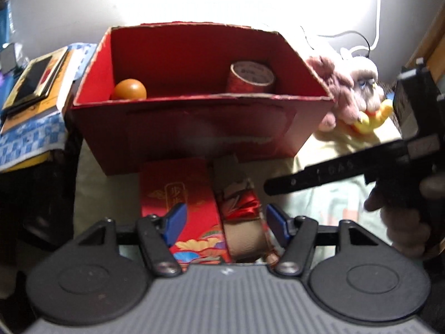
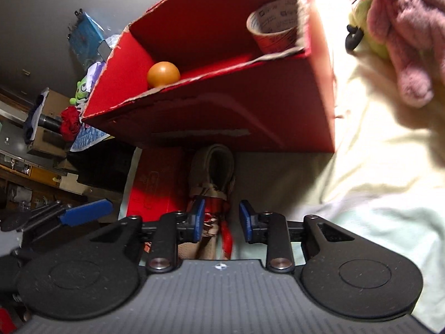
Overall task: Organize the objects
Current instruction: 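Withdraw the right gripper and move it to the small red printed box, then close the right gripper on the small red printed box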
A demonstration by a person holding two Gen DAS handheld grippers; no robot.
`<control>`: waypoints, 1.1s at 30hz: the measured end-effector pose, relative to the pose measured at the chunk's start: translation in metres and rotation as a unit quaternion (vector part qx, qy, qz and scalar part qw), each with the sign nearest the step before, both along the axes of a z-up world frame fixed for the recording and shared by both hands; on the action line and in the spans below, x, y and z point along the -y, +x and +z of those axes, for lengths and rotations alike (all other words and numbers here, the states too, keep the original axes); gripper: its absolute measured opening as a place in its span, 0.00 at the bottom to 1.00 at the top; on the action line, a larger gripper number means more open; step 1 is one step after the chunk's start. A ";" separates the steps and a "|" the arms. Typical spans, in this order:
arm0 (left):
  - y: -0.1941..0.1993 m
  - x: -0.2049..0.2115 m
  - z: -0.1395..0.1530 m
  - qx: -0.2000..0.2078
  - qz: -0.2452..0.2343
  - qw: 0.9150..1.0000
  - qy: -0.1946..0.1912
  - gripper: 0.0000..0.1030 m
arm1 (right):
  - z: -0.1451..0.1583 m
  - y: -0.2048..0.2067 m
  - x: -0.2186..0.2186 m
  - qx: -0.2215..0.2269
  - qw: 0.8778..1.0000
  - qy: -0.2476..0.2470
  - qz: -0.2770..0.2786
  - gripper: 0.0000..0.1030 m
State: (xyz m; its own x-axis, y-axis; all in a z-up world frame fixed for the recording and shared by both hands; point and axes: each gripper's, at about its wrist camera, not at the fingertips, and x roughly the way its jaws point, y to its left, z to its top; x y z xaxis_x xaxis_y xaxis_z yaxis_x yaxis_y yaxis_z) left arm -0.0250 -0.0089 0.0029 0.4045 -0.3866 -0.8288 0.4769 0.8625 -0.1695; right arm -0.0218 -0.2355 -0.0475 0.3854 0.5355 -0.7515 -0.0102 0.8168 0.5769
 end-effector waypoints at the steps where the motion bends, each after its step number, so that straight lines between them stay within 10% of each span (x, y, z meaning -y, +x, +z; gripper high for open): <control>1: 0.003 -0.005 -0.002 -0.003 -0.001 1.000 -0.001 0.63 | 0.002 0.000 -0.003 0.004 1.000 0.007 0.000 0.29; 12: 0.041 -0.047 -0.031 -0.062 0.001 0.997 -0.050 0.89 | 0.006 0.014 -0.045 0.004 1.000 0.003 0.008 0.30; 21: 0.059 -0.057 -0.060 -0.125 0.005 0.987 -0.101 0.89 | -0.004 0.030 -0.069 -0.025 0.999 -0.023 0.022 0.31; 33: 0.057 -0.057 -0.062 -0.107 -0.008 0.989 -0.100 0.85 | -0.005 0.032 -0.075 -0.048 0.997 -0.038 0.049 0.45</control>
